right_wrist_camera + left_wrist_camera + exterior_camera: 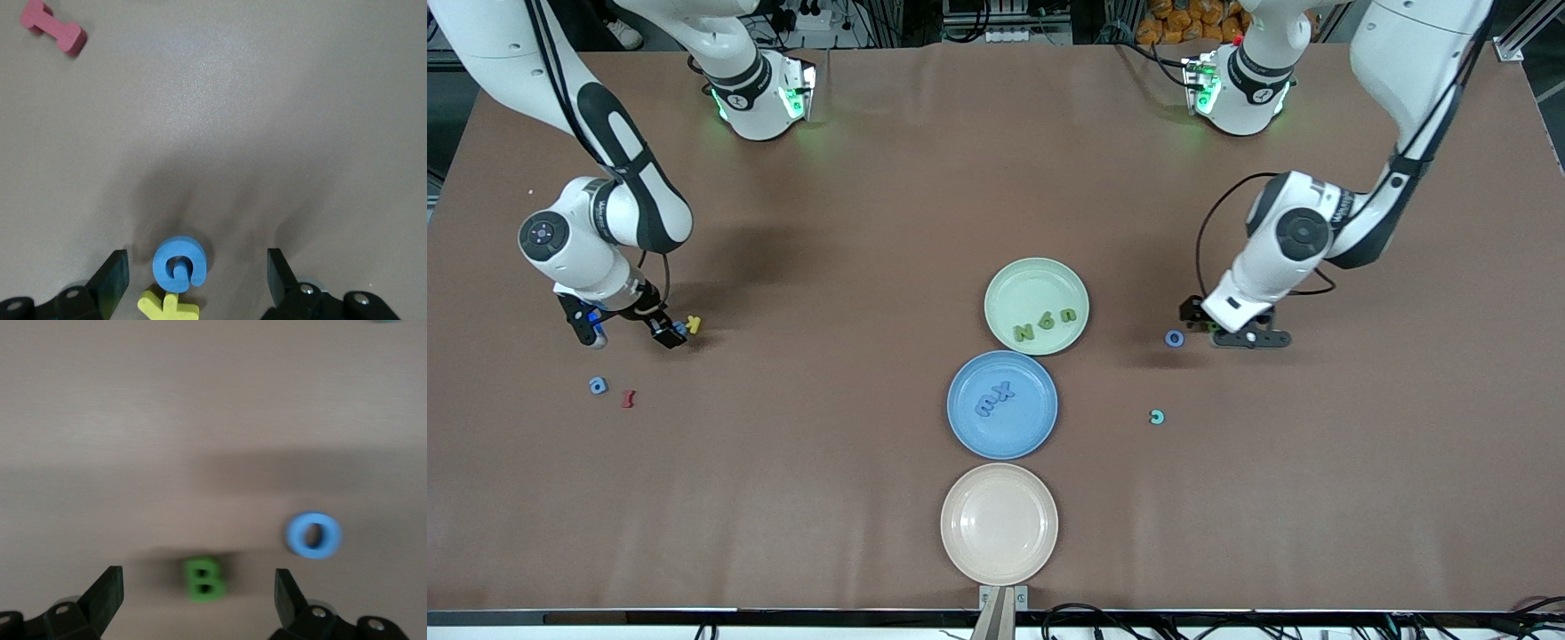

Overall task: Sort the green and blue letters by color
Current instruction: 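Grasp the blue c with the right gripper while the left gripper grasps the B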

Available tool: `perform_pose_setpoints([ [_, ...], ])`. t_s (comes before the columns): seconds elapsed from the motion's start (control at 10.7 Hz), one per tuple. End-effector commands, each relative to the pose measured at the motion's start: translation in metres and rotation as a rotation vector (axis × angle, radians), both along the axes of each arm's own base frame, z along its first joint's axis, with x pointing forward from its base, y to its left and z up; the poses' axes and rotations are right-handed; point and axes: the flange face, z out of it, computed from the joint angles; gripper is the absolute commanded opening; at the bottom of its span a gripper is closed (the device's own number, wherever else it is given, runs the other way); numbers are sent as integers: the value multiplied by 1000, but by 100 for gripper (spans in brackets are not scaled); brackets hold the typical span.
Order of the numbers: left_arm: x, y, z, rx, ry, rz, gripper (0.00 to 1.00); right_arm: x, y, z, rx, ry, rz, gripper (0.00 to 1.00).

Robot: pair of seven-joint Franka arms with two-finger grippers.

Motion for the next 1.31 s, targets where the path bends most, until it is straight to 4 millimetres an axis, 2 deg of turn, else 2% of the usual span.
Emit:
perform_pose_setpoints([
  [0.0, 0, 21, -8, 30, 14, -39, 100, -4, 3, -3, 8, -8, -22, 62],
  [0.09, 2, 28, -13, 35, 18, -41, 100, -4, 4, -4, 9, -6, -18, 45],
  [0.19, 2, 27, -15, 32, 21, -37, 100, -4, 5, -4, 9, -6, -18, 31],
  [0.28, 2, 26, -17, 30, 22, -34, 100, -3, 6, -5, 10, -5, -15, 22],
  [0.47, 4, 22, -20, 23, 22, -34, 100, -1, 11, -4, 14, -8, -3, 19],
  [0.56, 5, 20, -23, 20, 26, -30, 100, 2, 12, -1, 13, -12, 6, 11],
  [0.66, 4, 19, -24, 19, 29, -26, 100, 6, 12, 4, 12, -22, 11, 9],
  [0.84, 3, 18, -26, 19, 32, -28, 100, 25, 15, 26, 18, -20, 28, 8],
  [1.03, 2, 16, -28, 17, 37, -29, 100, 54, 19, 59, 30, 37, 66, 8],
  [1.22, 1, 11, -28, 18, 38, -40, 100, 77, 40, 85, 37, 67, 109, 8],
])
